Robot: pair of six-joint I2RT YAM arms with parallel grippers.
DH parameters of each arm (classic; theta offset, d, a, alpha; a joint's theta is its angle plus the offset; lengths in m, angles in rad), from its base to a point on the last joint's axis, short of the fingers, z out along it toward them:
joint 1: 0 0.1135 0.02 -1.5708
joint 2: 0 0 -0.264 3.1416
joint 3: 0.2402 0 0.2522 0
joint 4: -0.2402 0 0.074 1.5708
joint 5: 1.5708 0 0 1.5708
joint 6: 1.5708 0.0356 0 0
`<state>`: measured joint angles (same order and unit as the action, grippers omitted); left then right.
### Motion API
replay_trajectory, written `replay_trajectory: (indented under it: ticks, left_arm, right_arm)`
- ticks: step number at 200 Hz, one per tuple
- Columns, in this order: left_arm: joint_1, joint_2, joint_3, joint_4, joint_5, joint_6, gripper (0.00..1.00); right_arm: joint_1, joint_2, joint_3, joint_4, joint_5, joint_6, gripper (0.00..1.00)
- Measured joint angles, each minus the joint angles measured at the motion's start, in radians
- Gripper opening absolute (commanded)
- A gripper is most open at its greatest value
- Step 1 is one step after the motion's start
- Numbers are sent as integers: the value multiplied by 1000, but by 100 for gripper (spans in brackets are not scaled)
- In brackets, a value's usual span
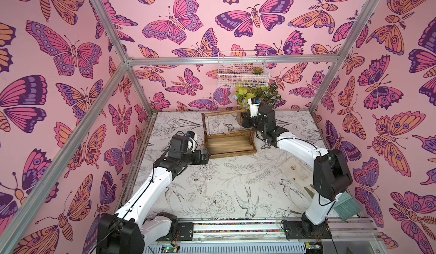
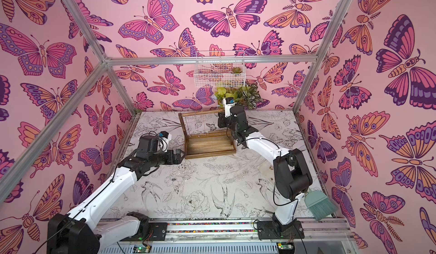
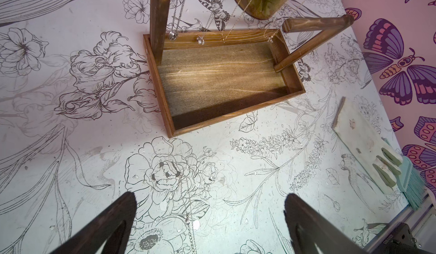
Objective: Take the necklace off the jewelry display stand
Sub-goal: Take off the necklace from the stand.
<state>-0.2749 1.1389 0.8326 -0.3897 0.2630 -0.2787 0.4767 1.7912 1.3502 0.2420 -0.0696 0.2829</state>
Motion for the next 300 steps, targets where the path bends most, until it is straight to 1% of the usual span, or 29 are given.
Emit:
replay_trajectory:
  ticks: [174,224,300]
  left_arm:
    - [0,0,-1,1,10,-18,100]
    - [0,0,-1,2,14,-17,100]
    - [-6,0,-1,32,44,-3,100]
  right_arm:
    - [-58,-73,-34,-26,5,-25,0]
    - [-58,-132,-34,-57,-2,-41,0]
    - [-58,-152,57,-138,-25,-56,0]
